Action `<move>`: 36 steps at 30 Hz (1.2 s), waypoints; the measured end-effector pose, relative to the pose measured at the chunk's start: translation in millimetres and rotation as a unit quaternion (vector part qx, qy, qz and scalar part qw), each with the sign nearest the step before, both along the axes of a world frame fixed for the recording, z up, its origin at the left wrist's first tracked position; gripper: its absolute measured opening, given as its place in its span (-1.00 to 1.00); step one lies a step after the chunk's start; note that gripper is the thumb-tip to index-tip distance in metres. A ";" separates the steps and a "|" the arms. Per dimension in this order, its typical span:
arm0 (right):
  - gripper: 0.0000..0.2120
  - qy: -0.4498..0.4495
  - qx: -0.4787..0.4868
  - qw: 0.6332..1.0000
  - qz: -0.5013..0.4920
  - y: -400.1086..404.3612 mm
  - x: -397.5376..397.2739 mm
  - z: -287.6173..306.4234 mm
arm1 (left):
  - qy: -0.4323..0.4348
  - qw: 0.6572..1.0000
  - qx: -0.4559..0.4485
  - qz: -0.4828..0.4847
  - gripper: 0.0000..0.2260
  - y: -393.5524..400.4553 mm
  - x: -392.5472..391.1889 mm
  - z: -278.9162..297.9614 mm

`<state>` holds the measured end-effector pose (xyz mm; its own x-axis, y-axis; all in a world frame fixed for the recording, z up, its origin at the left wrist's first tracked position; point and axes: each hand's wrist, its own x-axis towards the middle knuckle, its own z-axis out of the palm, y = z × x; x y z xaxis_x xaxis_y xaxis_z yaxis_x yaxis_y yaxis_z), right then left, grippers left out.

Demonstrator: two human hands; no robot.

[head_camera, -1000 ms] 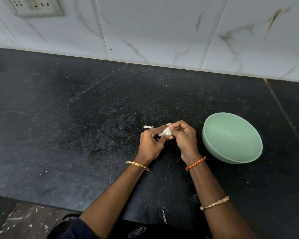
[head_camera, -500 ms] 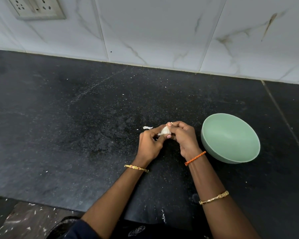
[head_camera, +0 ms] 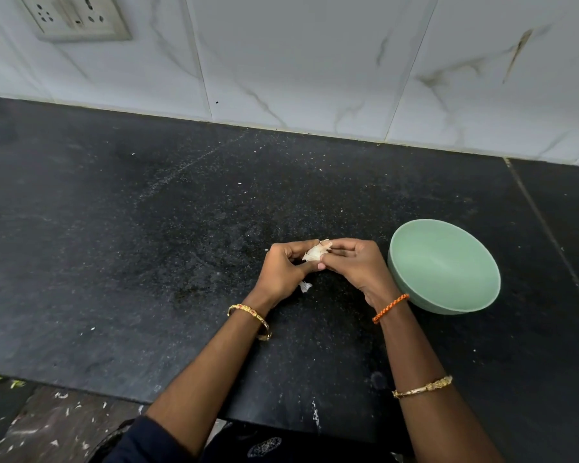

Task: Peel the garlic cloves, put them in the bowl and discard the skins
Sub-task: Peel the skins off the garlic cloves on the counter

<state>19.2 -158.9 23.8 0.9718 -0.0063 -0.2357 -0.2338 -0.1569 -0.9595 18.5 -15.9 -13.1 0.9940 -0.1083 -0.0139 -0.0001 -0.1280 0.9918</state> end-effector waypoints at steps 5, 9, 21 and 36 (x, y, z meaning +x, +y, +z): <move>-0.77 -0.014 -0.079 0.997 -0.015 5.8 2.9 2.0 | -0.030 0.999 0.037 0.022 -0.62 -2.4 -2.5 -2.9; -0.82 -0.050 -0.104 0.993 -0.033 11.1 0.5 -1.1 | -0.053 0.997 0.042 0.025 -0.67 -3.5 -4.8 -2.6; -0.90 -0.092 -0.171 0.979 -0.059 23.4 -0.9 -11.3 | -0.032 0.996 0.051 0.059 -0.69 -9.9 -8.7 -4.0; -0.93 -0.158 -0.096 0.973 -0.139 31.8 -15.6 -26.6 | -0.050 0.995 0.068 0.054 -0.67 -10.4 -13.0 -6.0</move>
<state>3.6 -127.1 -2.8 0.9499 -0.2944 0.1054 0.0081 -0.3137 -0.9495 5.5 -26.3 -19.1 0.9969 -0.0051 0.0783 -0.0768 -0.2657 0.9610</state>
